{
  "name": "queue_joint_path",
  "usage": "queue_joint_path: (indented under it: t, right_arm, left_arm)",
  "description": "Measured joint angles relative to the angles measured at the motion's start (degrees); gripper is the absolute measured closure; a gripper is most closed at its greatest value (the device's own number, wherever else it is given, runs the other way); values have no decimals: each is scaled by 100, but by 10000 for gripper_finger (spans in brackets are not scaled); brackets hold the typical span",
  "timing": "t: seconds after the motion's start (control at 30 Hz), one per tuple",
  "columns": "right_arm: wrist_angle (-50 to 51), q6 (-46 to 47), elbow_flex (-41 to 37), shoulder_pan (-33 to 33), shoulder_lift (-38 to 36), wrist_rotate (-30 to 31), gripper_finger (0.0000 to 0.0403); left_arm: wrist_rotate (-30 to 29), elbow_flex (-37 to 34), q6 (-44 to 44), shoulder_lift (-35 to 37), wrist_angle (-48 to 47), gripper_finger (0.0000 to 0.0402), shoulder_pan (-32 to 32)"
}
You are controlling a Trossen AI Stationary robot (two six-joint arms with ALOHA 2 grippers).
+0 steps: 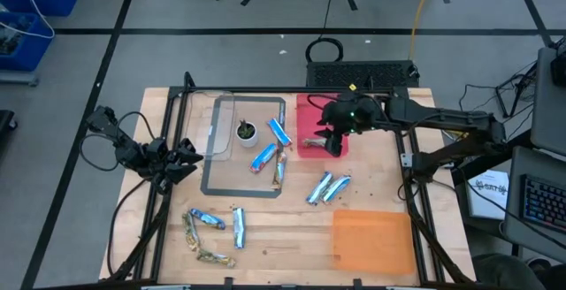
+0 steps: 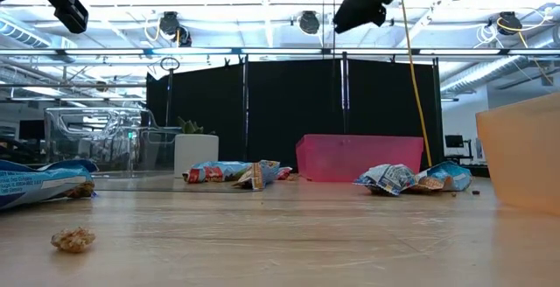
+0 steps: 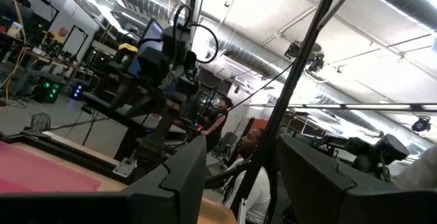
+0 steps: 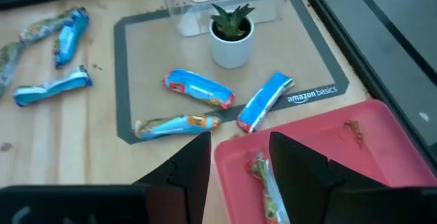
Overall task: Pick and place Granola Bars by type
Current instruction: Put the red granola bar into the red bin
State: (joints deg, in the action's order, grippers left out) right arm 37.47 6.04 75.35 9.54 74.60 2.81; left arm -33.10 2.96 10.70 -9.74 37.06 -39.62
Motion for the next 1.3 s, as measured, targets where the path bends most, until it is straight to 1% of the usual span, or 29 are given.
queue_joint_path:
  t: [0.17, 0.4, 0.57, 0.73, 0.83, 0.97, 1.03, 1.07, 1.13, 1.17, 1.23, 1.3]
  right_arm:
    - [0, 366, 0, -237, 5, -9, 254]
    - [0, 422, 0, -476, 1, 0, 253]
    - [0, 461, 0, -478, 1, 7, 253]
    - [-1, 524, 0, -478, 1, 66, 253]
    - [-1, 520, 0, -478, 1, 279, 255]
    - [-2, 514, 0, -474, 1, 344, 255]
    - [-2, 535, 0, -474, 1, 335, 253]
    - [-6, 542, 0, -474, 1, 326, 252]
    - [-56, 542, 0, -474, 1, 325, 250]
    - [-120, 547, 0, -474, 1, 323, 248]
    - [-295, 580, 0, -474, 1, 321, 248]
    - [-553, 653, 0, -474, 13, 310, 248]
  left_arm:
    - [0, 0, 0, 0, 0, 217, 0]
    - [0, 0, 0, 0, 1, 217, 0]
    - [0, 0, 35, 0, 29, 217, -2]
    - [2, 0, 425, 0, 46, 217, -1]
    - [2, 0, 807, 0, 38, 217, 0]
    - [4, 0, 925, 0, 87, 217, 22]
    - [121, 0, 1134, 0, 83, 217, 22]
    - [285, 0, 1214, 0, 77, 217, 23]
    - [640, 0, 1093, 0, 81, 217, 33]
    - [652, 0, 1094, 0, 90, 217, 31]
    - [434, 1, 1250, 0, 54, 218, 33]
    - [201, 2, 1147, -3, -77, 218, 36]
